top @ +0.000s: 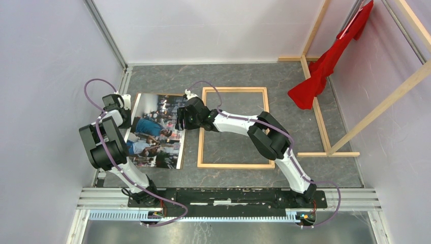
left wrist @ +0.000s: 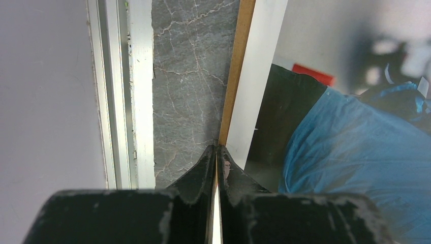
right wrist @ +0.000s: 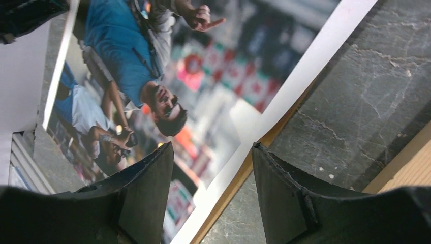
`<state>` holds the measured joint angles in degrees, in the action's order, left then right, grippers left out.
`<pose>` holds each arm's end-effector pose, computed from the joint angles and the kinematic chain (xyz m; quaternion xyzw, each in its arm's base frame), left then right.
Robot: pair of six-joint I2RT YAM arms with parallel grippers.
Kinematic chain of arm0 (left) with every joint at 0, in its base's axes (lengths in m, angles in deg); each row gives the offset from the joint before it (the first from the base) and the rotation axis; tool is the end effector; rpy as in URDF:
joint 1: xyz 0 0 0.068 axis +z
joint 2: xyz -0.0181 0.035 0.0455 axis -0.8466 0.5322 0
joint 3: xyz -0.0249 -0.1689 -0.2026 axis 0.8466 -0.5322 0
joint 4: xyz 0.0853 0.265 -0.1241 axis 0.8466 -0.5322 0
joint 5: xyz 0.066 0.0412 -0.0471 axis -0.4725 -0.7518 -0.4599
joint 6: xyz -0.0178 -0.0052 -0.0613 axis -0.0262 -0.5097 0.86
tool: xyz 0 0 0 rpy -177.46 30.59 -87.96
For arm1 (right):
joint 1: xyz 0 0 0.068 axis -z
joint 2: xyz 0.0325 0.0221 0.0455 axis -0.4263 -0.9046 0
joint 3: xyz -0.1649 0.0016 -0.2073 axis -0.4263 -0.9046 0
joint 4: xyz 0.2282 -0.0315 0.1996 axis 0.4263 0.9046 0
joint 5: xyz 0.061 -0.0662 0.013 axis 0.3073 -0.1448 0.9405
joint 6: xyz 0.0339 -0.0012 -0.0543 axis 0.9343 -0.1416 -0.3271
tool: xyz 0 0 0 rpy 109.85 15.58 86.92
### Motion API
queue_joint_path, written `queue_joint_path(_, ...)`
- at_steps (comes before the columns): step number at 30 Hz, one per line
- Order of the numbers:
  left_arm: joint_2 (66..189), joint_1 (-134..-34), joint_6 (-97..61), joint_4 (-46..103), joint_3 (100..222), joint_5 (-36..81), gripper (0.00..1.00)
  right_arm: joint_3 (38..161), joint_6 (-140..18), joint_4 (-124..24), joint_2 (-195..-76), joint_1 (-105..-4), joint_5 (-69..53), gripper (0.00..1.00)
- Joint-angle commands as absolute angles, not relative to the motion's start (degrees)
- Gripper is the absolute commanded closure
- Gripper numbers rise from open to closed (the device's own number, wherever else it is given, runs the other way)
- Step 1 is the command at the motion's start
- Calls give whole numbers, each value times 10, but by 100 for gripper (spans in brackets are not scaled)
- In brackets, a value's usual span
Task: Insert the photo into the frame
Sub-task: Pick up the photo at the center of the board.
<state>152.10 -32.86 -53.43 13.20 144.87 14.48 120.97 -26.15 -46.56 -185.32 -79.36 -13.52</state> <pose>0.3474 0.1618 0.1053 -0.0126 0.9579 0.1173 0.2619 0.3276 0.4559 0.1188 -0.1049 0.8912 0.3388 0.2829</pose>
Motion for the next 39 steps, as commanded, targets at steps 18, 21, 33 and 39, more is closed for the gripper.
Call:
queue_joint_path(18,1542,-346,-544,84,1423,158,89,1091,-142,-750,-1787,-773,25,35)
queue_joint_path(21,1543,-347,-544,84,1424,159,90,1078,-93,-795,-1804,-767,48,35)
queue_joint_path(33,1545,-347,-546,86,1423,161,90,1039,-25,-843,-1834,-759,65,35)
queue_joint_path(39,1543,-347,-546,87,1422,160,90,998,-26,-846,-1810,-759,53,35)
